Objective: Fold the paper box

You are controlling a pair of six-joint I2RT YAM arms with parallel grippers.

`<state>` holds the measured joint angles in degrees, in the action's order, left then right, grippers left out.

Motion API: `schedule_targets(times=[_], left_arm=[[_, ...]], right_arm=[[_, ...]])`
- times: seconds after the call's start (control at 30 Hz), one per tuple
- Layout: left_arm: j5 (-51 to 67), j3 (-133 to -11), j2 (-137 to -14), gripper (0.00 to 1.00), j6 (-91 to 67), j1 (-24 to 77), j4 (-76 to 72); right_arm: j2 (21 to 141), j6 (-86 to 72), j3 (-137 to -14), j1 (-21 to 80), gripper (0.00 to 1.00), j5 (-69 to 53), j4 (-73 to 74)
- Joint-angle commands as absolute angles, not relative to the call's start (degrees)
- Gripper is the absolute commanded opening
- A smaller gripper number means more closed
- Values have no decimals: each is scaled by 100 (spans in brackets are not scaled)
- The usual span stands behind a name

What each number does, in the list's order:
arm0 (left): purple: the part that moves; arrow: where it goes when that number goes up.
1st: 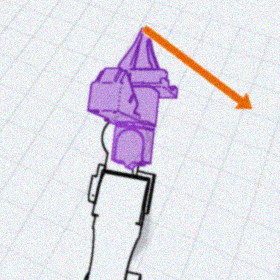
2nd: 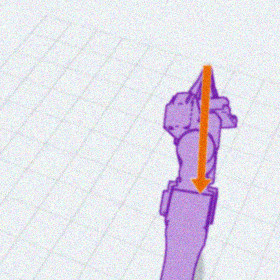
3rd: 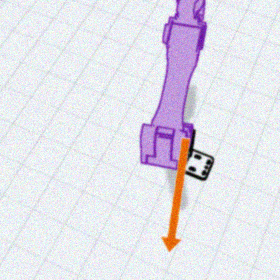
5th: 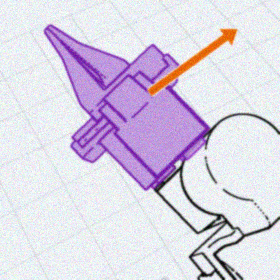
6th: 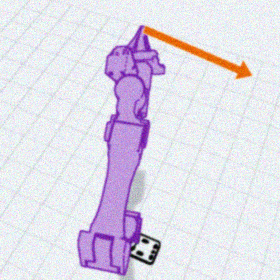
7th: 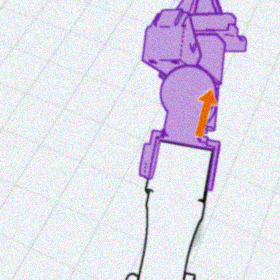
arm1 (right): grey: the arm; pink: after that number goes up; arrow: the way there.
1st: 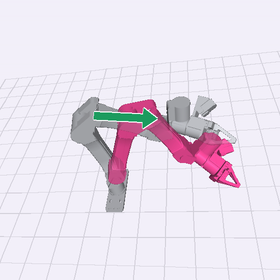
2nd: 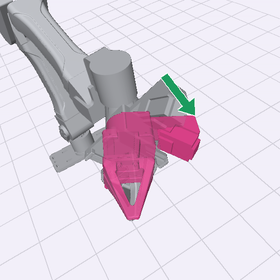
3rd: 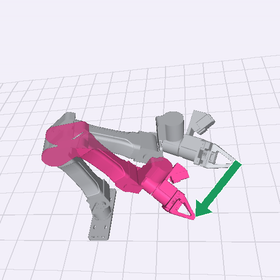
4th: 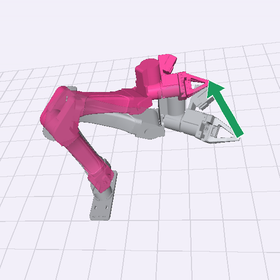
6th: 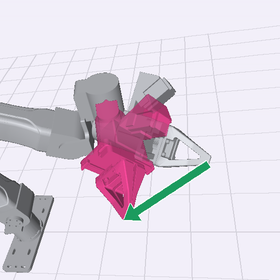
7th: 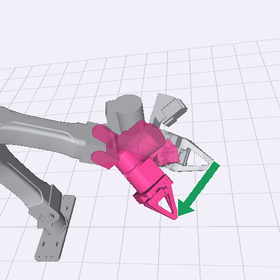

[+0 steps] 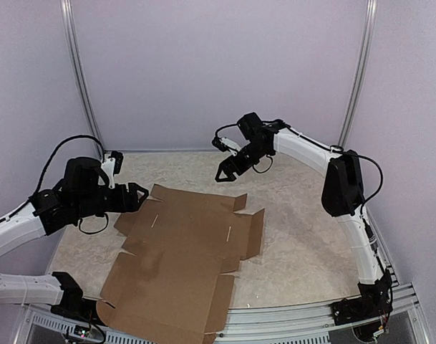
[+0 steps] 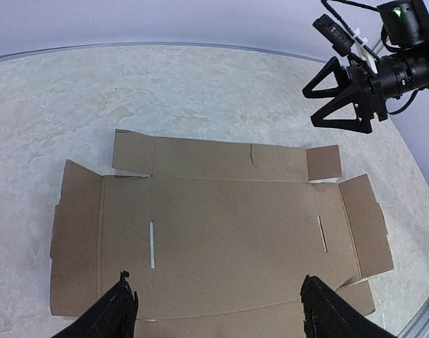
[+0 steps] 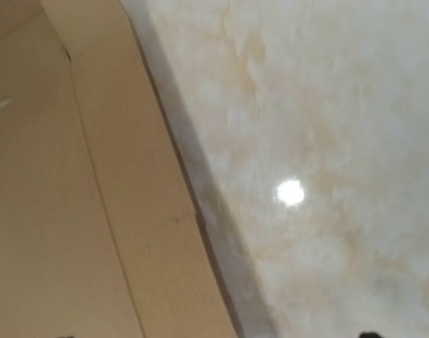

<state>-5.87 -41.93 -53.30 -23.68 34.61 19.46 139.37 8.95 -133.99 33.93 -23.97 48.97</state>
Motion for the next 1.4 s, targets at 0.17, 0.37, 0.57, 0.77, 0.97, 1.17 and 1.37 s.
schedule_targets(times=[0.17,0.37,0.57,0.77,0.97,1.17,1.37], left_arm=[[-108,-4202,-5401,83,-2580,3314,1763],[-35,-4266,-5593,86,-2588,3302,1760],[237,-4299,-5796,88,-2590,3296,1691],[319,-4406,-6009,89,-2515,3289,1668],[401,-4481,-6173,89,-2462,3287,1644],[470,-4526,-6309,91,-2448,3270,1620],[476,-4548,-6375,92,-2461,3265,1601]], right_arm=[[14853,519,-13937,3042,83,-3703,5255],[15278,385,-14161,3022,83,-3907,5179],[15513,294,-14247,3016,82,-4129,5082],[15673,358,-14247,3006,79,-4397,5158],[15728,675,-14238,3008,77,-4601,5473],[15732,1045,-14239,3015,69,-4806,5765],[15728,1146,-14229,3019,53,-4884,5801]])
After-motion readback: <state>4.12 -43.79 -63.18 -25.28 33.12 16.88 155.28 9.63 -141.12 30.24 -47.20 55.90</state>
